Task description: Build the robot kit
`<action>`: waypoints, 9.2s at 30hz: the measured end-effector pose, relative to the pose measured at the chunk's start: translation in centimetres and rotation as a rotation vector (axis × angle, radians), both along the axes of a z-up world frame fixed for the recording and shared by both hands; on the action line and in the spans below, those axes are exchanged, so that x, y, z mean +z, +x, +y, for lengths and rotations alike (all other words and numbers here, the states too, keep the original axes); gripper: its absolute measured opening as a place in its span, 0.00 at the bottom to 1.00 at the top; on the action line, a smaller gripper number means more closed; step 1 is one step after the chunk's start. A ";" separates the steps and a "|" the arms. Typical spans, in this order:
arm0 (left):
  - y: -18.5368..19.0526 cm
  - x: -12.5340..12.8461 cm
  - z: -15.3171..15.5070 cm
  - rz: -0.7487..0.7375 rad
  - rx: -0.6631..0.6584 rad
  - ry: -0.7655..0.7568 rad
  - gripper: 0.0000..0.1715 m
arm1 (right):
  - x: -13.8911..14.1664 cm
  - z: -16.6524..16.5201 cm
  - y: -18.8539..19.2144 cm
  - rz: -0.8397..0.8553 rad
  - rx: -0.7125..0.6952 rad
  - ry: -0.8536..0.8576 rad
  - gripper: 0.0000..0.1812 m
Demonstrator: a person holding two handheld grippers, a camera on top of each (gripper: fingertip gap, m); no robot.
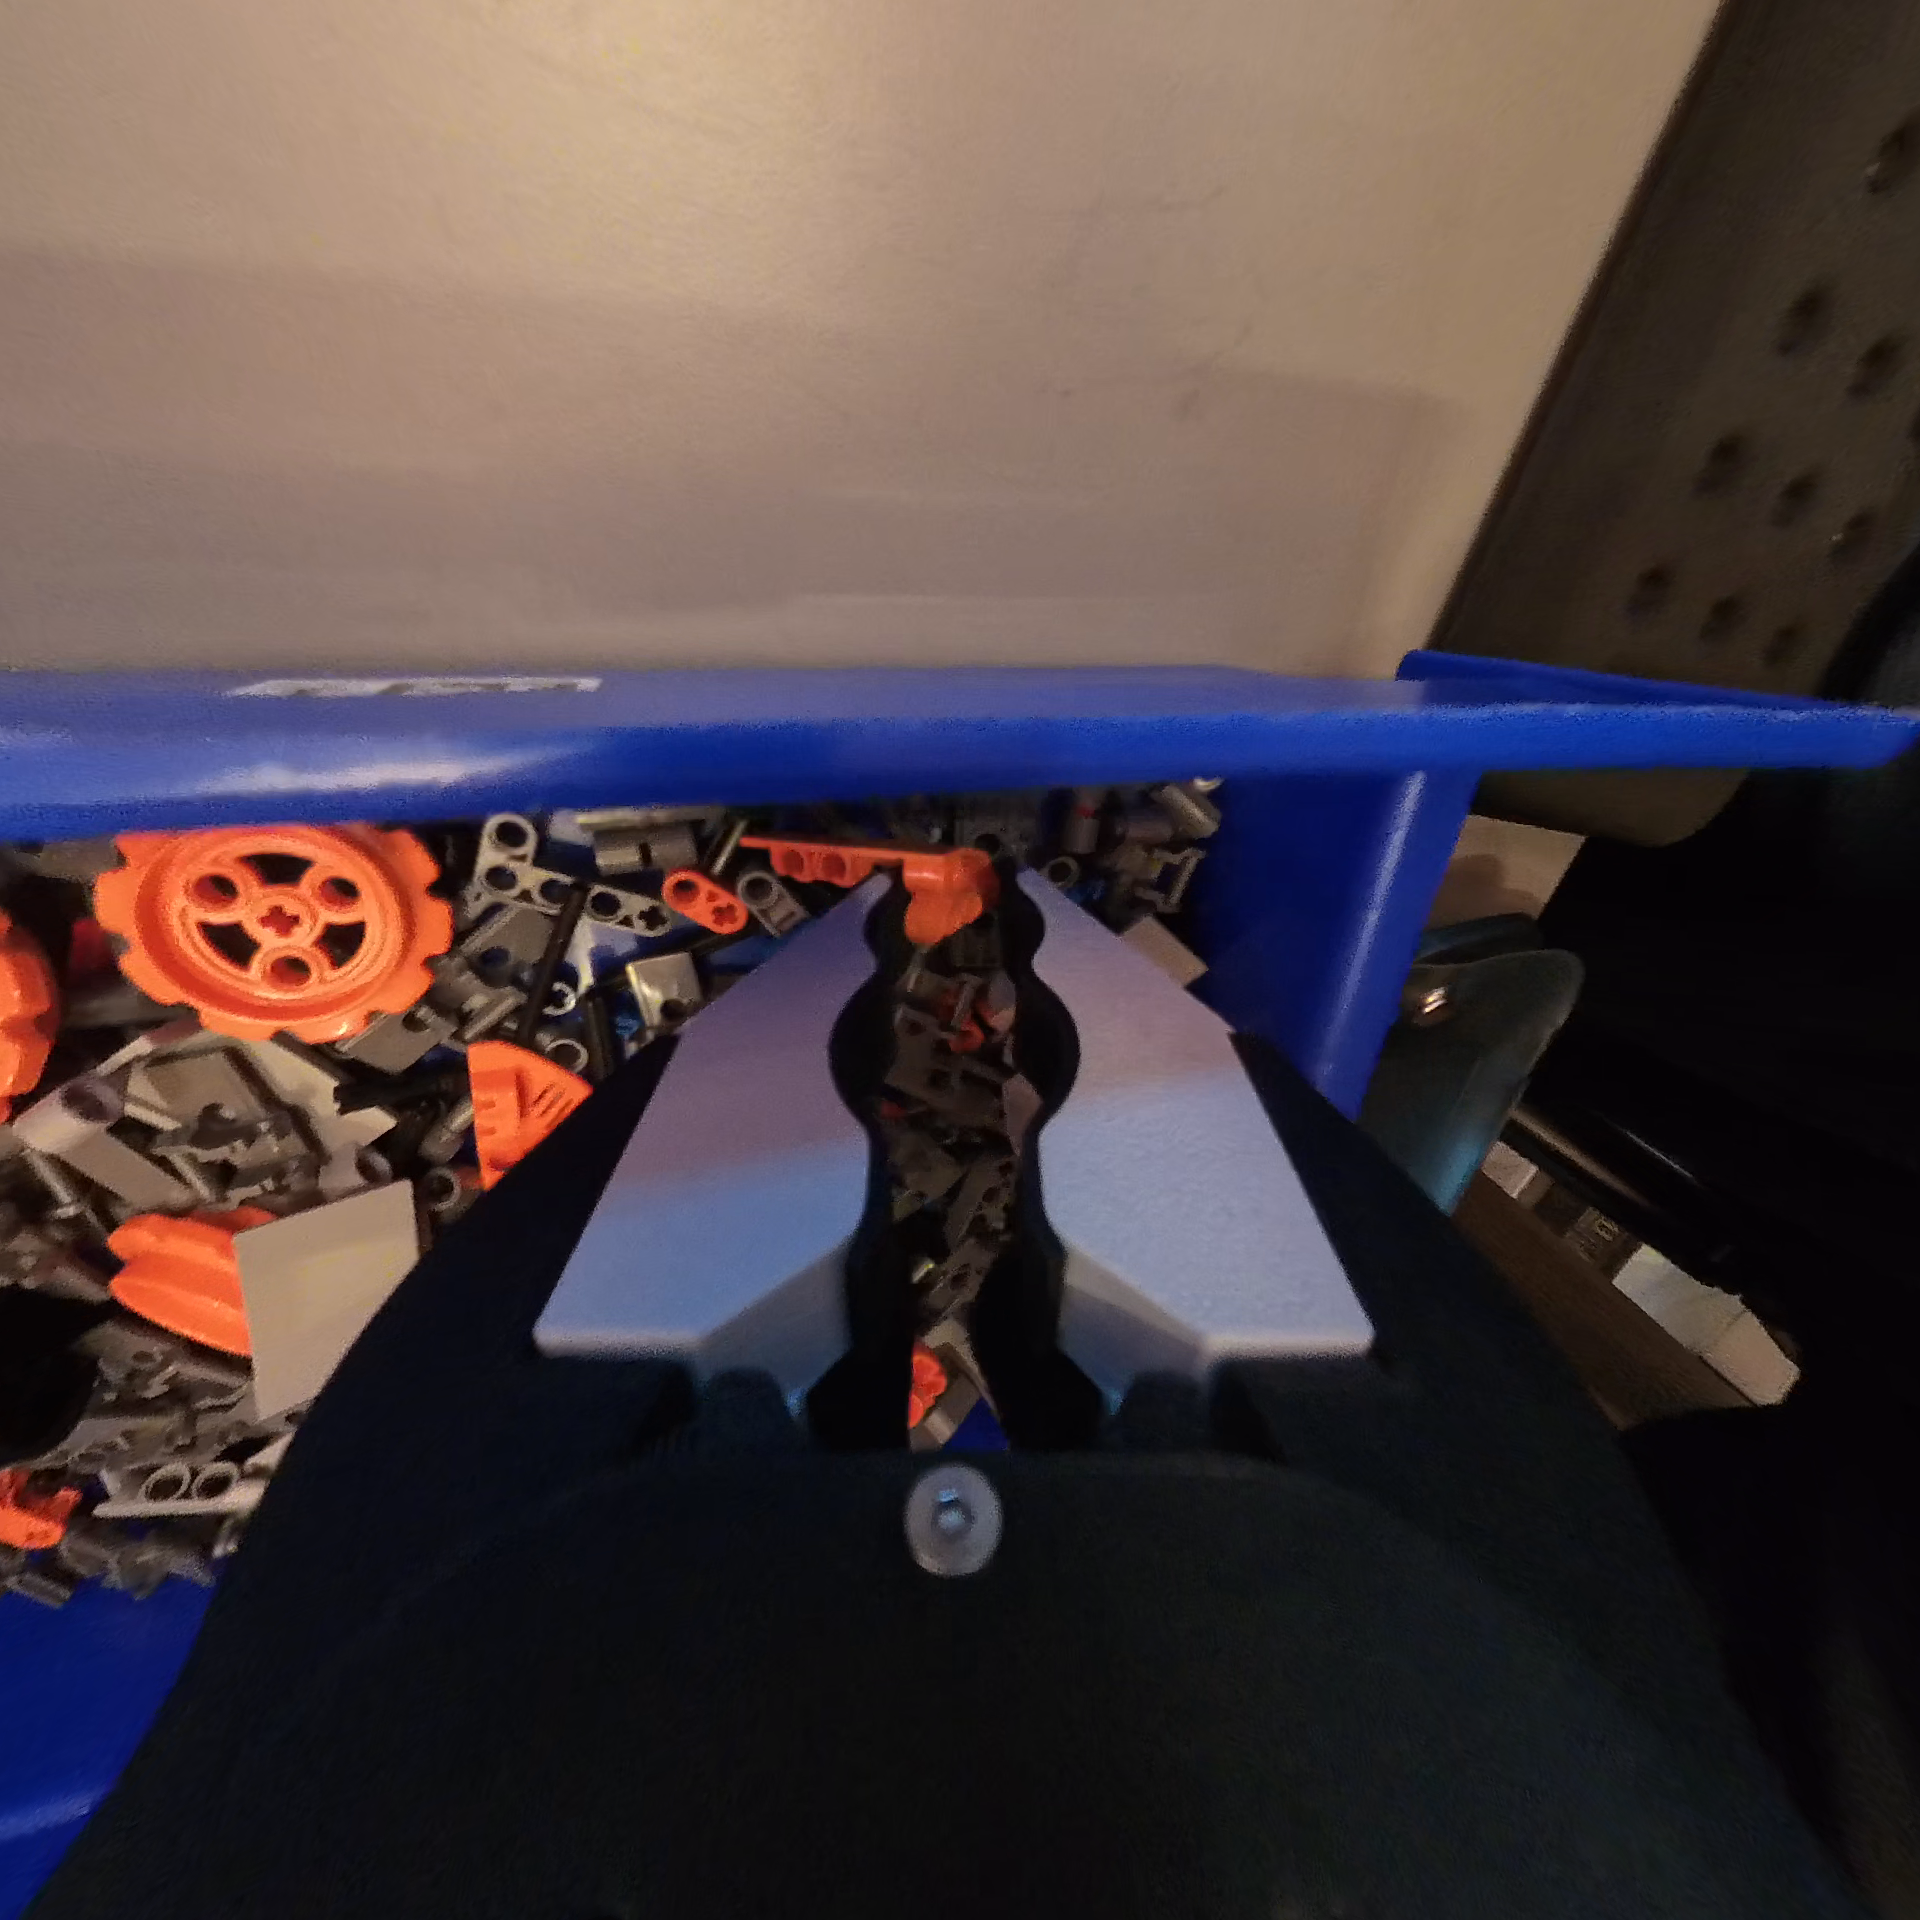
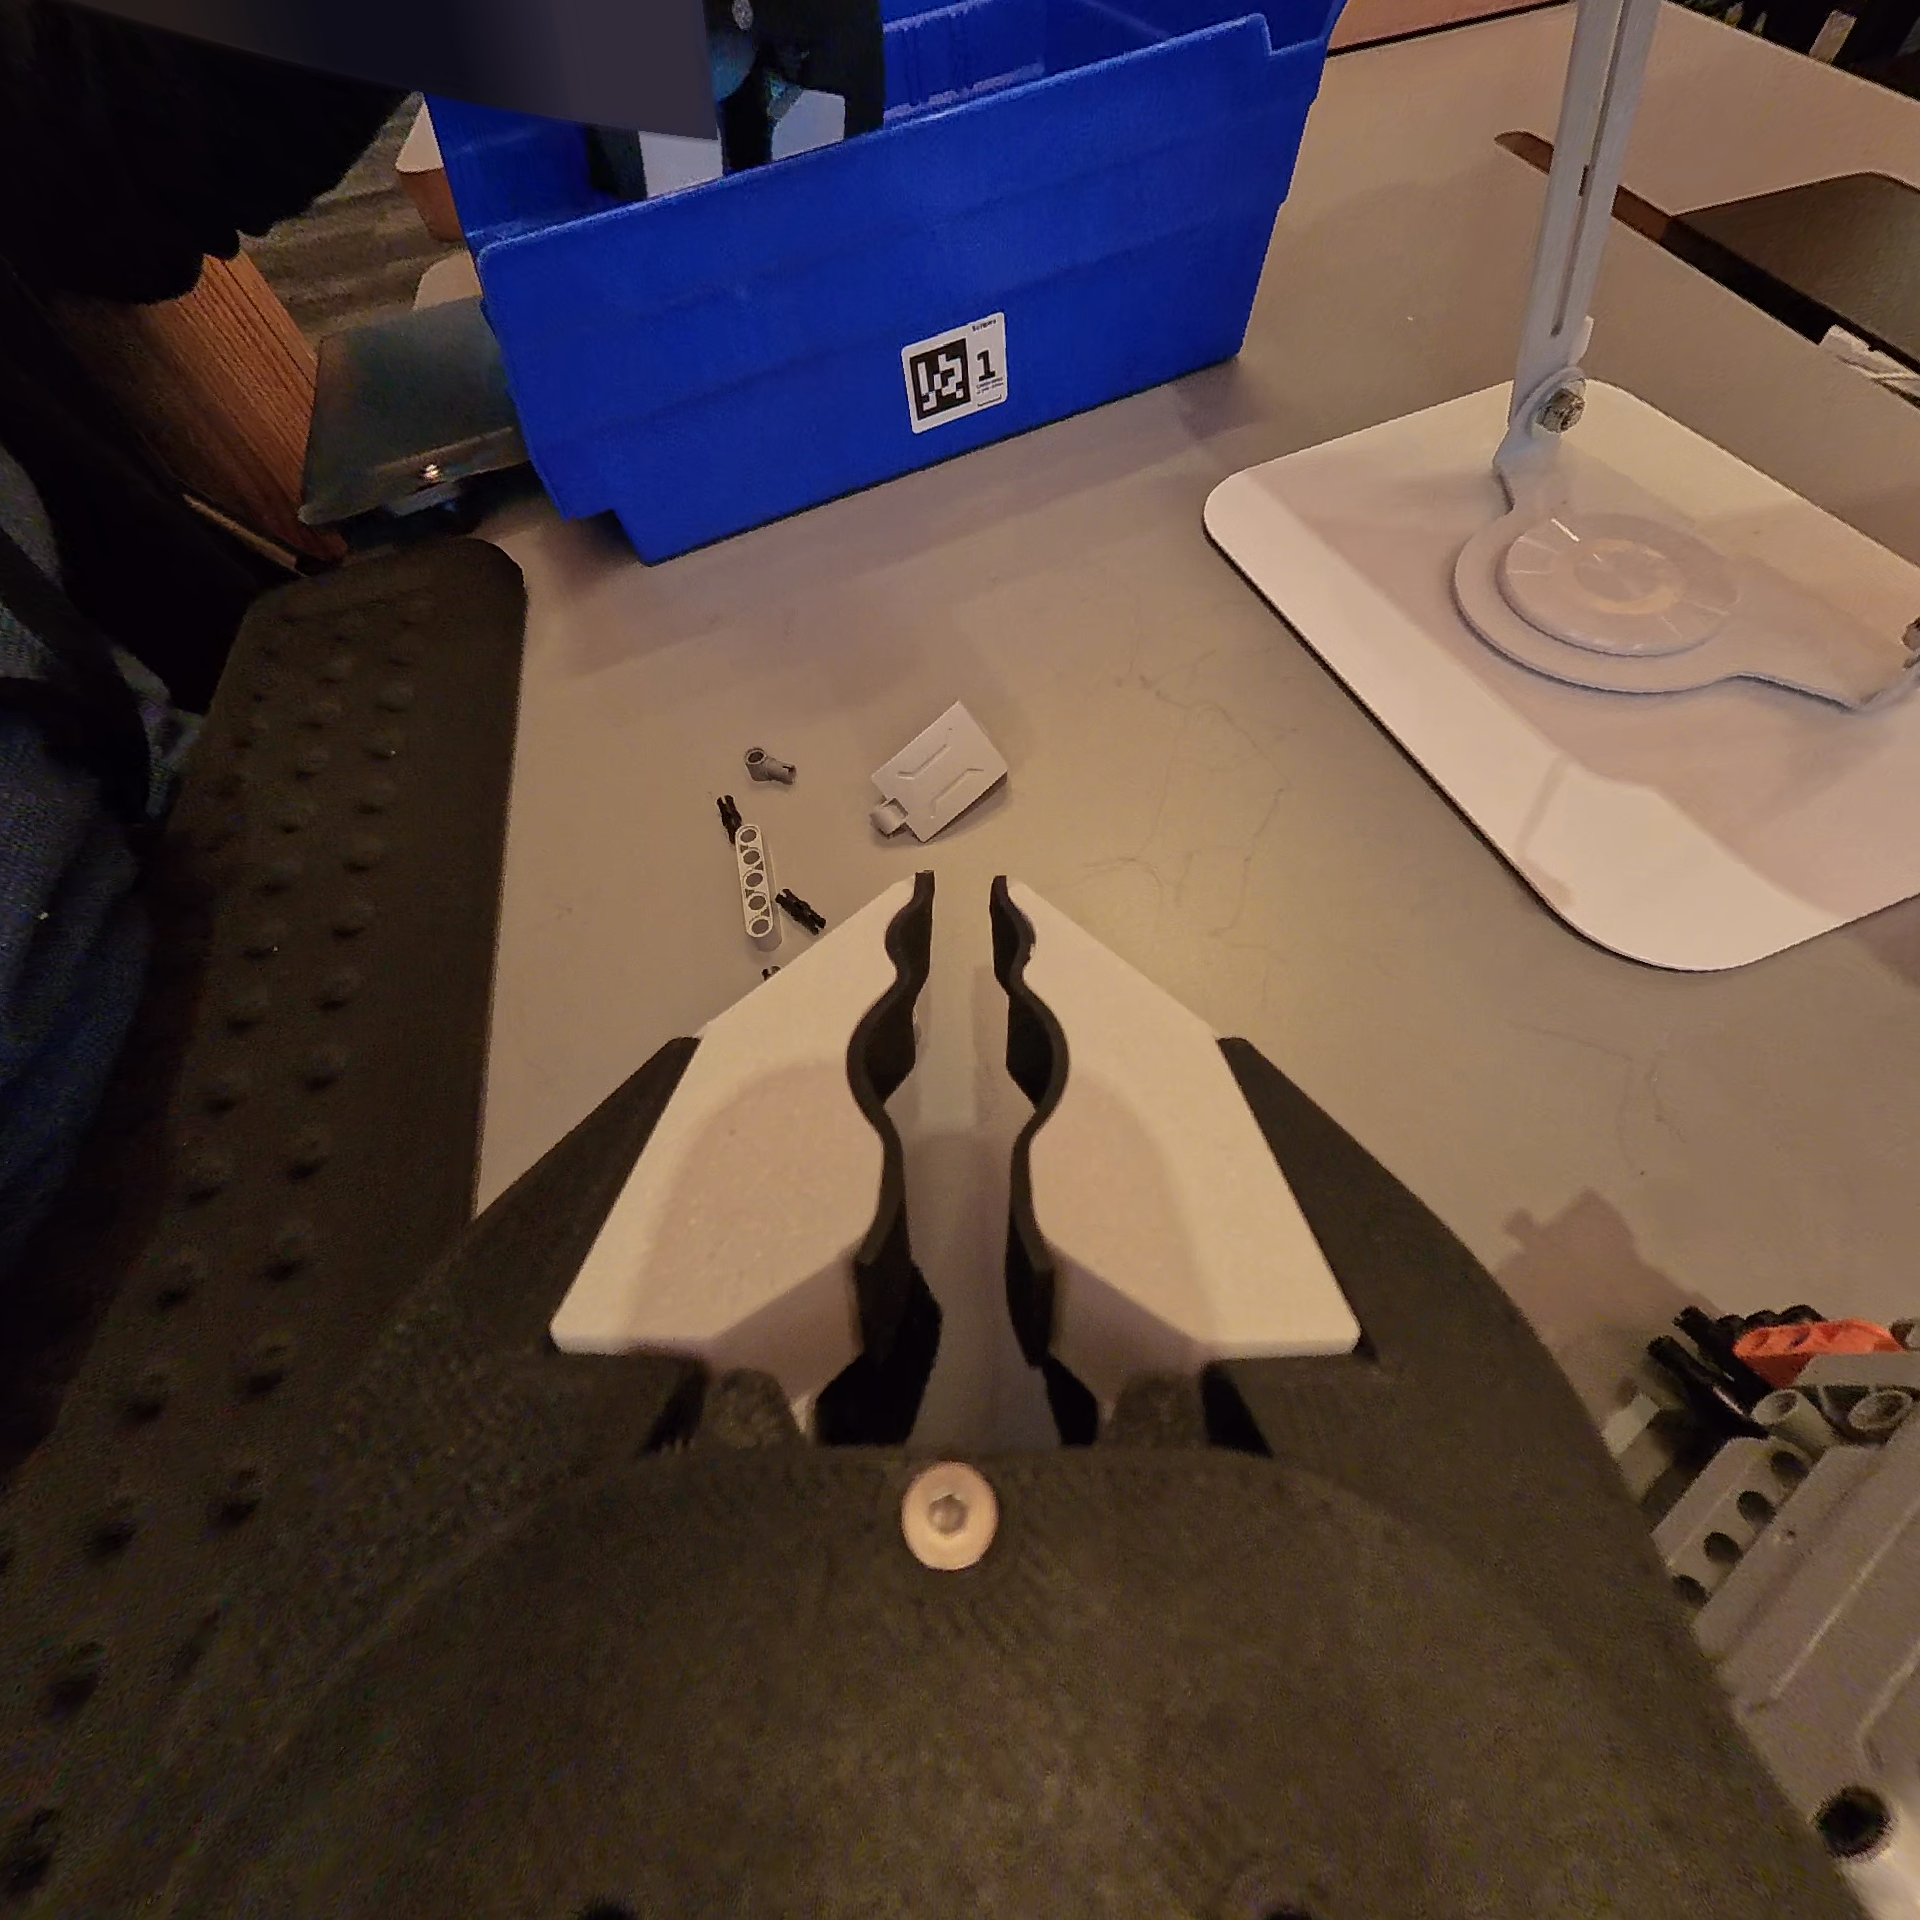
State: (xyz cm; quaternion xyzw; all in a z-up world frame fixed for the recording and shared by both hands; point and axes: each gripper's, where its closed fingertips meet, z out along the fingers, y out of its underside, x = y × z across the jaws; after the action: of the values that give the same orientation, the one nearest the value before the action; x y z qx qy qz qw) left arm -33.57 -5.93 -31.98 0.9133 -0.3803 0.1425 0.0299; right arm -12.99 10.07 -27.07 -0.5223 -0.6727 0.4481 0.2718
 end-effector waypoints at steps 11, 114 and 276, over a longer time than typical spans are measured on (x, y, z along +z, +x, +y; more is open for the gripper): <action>-4.4 1.0 1.0 0.026 0.128 0.049 0.08 | -0.1 0.0 0.0 -0.003 0.000 -0.001 0.05; -3.3 -0.1 -5.1 0.099 -0.116 -0.103 0.05 | 0.5 -0.1 0.1 0.020 0.007 -0.006 0.05; 0.6 17.2 2.0 0.028 0.421 0.734 0.00 | 4.0 -1.2 0.5 0.136 0.022 -0.048 0.05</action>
State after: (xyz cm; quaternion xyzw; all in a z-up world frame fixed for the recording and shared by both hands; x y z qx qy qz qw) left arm -32.93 -3.89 -14.82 0.9230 -0.2106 -0.0119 -0.3220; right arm -12.48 8.85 -23.11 -0.4897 -0.6474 0.5013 0.2995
